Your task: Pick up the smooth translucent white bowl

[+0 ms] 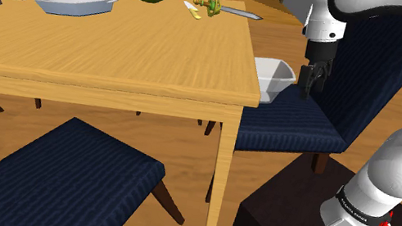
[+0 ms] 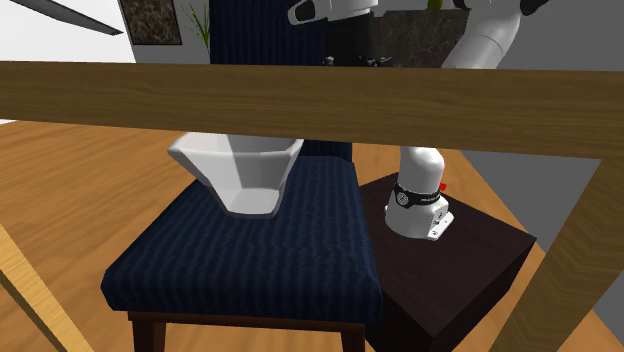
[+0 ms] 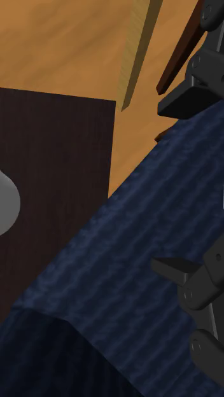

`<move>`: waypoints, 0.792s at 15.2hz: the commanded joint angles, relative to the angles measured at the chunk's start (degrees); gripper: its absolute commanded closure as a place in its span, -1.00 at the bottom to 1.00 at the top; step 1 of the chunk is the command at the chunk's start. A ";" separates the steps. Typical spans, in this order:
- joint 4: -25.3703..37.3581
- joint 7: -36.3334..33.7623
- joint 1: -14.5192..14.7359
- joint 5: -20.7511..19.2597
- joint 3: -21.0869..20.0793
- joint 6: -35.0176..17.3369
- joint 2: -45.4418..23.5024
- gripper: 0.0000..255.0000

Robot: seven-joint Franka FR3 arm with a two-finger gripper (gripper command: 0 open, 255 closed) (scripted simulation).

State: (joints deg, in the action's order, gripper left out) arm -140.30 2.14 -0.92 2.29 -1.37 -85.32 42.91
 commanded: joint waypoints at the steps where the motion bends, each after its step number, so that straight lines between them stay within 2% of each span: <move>1: 0.00 0.00 0.00 0.00 0.00 0.00 0.00 -1.00; 7: 9.44 8.43 -0.85 -0.50 6.74 -3.14 -11.66 -1.00; 12: 19.32 15.71 -1.02 1.40 11.75 -3.82 -22.14 -1.00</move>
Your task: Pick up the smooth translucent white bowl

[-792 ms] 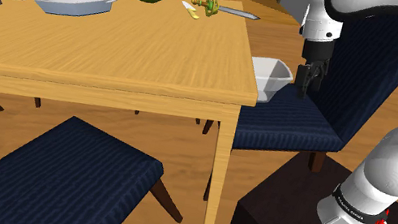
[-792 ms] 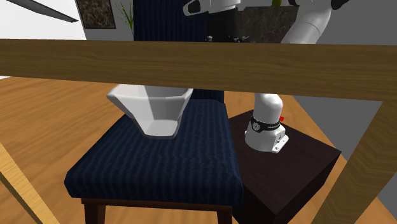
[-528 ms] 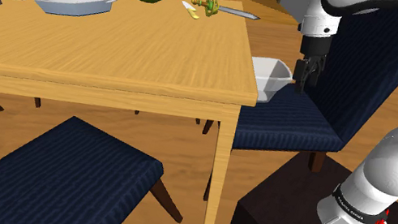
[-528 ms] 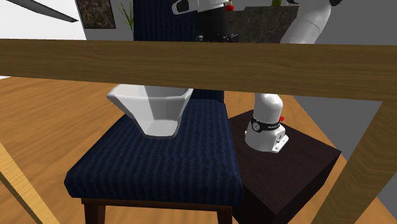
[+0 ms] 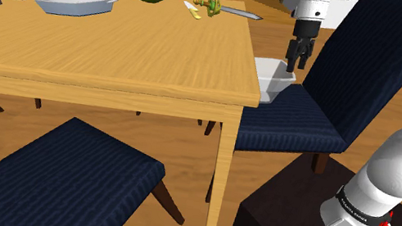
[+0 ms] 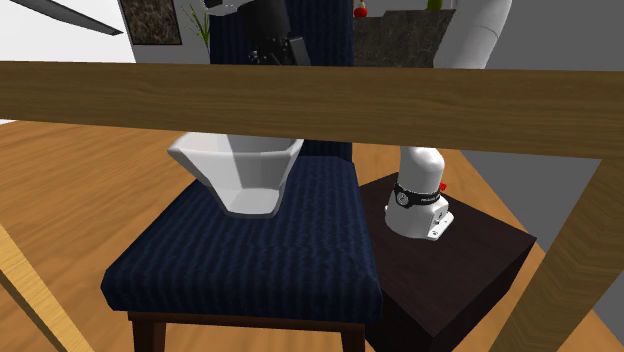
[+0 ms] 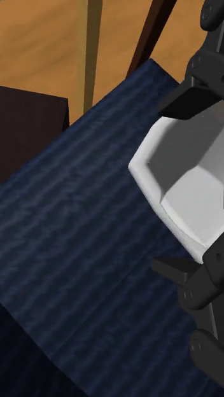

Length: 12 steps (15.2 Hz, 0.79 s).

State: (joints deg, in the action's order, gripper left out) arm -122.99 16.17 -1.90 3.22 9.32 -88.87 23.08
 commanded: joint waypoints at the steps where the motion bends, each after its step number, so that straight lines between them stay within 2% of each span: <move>1: 4.23 3.17 -0.09 1.10 1.99 -0.16 -4.50 -1.00; 9: 24.45 14.53 -1.73 8.65 7.87 3.95 -22.84 -1.00; 12: 22.00 14.91 -1.76 8.60 7.75 1.65 -22.70 -1.00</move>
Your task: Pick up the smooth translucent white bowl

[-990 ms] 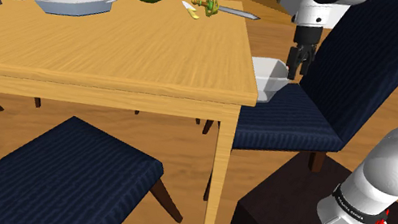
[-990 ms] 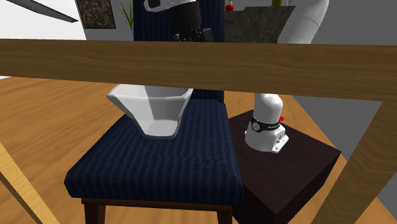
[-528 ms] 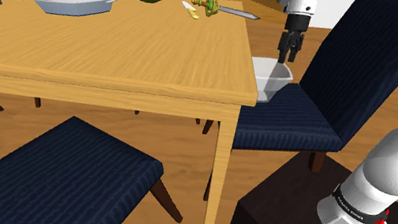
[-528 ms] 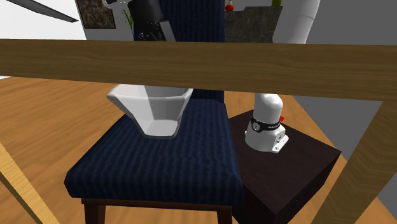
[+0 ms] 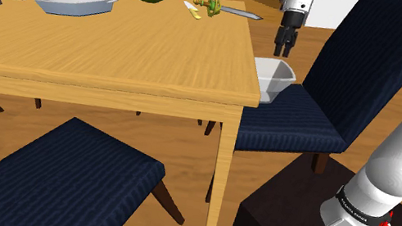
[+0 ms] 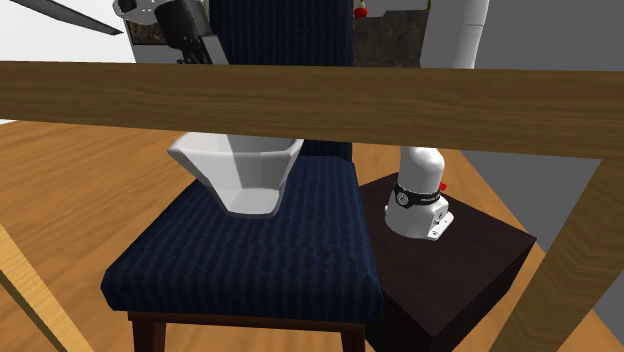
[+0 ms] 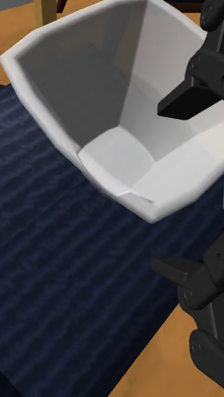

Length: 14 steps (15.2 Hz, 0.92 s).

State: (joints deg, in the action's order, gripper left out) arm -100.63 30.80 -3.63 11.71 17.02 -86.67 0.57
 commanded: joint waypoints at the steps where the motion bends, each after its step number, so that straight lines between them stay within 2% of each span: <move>1: -1.16 0.41 -0.03 0.11 0.03 -1.30 -0.18 -1.00; 6: -3.84 0.90 0.01 0.13 -0.01 -3.98 -0.22 -1.00; 7: -3.78 0.92 0.00 0.15 0.00 -4.00 -0.31 1.00; 14: -3.81 0.91 0.01 0.14 -0.01 -4.01 -0.28 1.00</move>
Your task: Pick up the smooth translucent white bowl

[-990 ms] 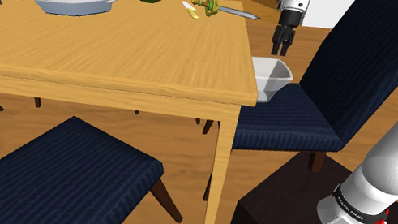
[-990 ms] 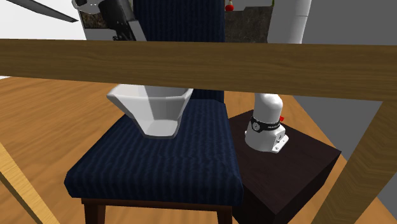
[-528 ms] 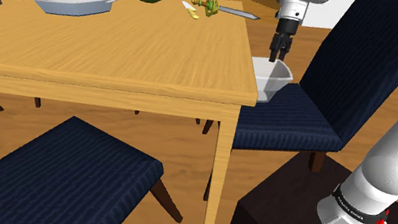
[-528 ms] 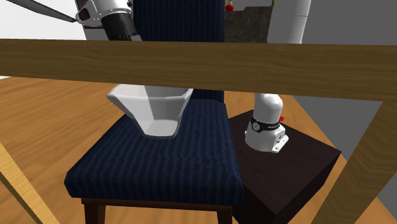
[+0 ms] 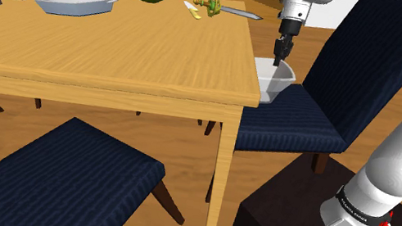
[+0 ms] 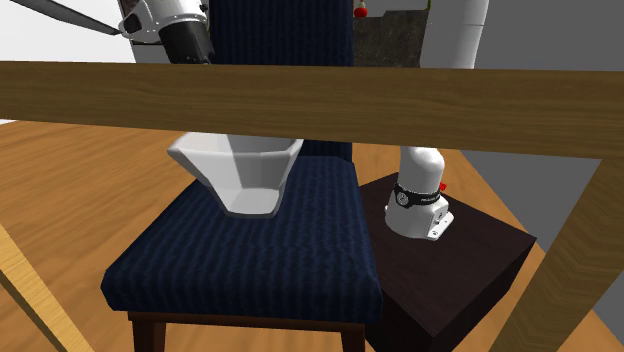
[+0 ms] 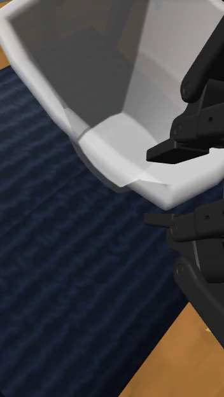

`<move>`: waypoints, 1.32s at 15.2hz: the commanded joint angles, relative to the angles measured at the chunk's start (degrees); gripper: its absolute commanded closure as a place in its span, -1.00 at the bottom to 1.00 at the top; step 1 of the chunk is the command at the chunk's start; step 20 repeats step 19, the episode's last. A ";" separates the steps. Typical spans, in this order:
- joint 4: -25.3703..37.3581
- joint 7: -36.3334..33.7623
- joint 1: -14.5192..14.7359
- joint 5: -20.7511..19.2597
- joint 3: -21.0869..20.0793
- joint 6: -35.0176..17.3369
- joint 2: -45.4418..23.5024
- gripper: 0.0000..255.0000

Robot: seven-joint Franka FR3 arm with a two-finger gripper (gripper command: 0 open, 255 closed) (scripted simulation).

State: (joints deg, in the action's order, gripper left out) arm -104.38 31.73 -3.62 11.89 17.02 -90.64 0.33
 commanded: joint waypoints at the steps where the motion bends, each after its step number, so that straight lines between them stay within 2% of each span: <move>1: -0.03 -0.01 0.00 -0.03 0.00 -0.03 -0.05 1.00; 17: 12.60 -1.89 -0.28 0.34 0.28 11.58 -0.99 1.00; 20: 12.75 -1.90 -0.29 0.35 0.28 11.70 -1.02 1.00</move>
